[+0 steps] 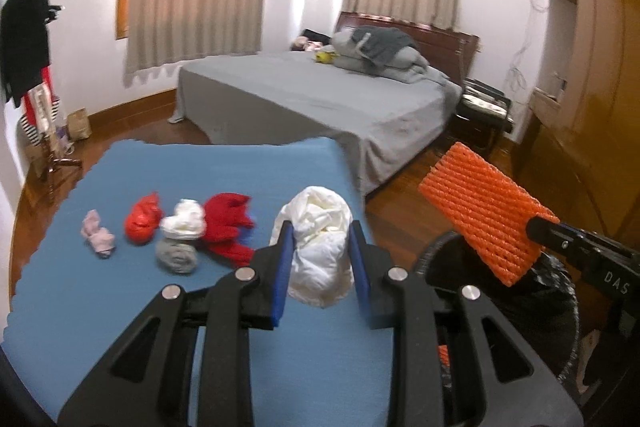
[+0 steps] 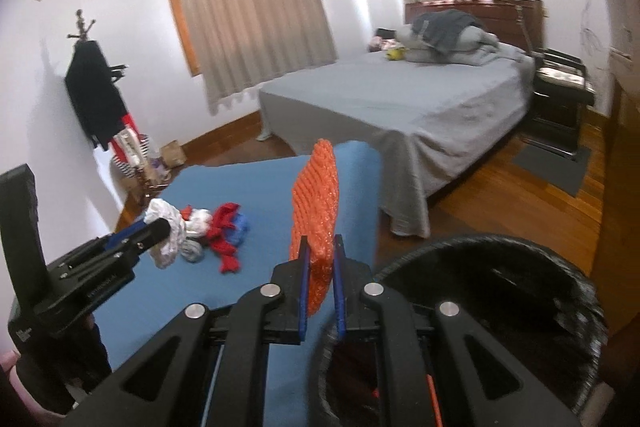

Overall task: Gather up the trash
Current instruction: 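Carry the white bag ball and orange sleeve in both grippers toward the bin, then open both grippers over the black bin to drop the bag ball and sleeve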

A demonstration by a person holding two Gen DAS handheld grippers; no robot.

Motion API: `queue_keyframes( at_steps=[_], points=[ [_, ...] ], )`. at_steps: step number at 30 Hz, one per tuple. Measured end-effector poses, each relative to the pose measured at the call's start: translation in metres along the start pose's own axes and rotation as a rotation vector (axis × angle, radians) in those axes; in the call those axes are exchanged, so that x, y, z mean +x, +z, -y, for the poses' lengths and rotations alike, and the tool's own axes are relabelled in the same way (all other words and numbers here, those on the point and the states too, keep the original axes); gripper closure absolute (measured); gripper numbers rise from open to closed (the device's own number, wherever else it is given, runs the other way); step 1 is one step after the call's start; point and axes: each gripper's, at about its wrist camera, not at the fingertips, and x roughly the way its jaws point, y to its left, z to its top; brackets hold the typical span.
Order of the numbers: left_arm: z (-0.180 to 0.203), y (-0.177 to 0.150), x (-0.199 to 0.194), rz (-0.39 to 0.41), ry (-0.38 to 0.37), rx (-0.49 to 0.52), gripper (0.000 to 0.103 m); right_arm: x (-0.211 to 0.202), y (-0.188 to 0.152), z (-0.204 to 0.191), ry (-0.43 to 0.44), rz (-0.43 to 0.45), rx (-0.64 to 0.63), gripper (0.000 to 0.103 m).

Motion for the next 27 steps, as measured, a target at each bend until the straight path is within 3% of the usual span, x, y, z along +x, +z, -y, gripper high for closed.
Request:
queue_keyframes(
  at_steps=[16, 27],
  points=[
    [0.107, -0.019, 0.020, -0.039, -0.214, 0.115, 0.076, -0.055, -0.034, 0.080, -0.186, -0.001, 0.086, 0.093],
    [0.153, -0.034, 0.042, -0.081, -0.302, 0.173, 0.076, -0.066, -0.055, 0.115, -0.266, -0.035, 0.133, 0.093]
  ],
)
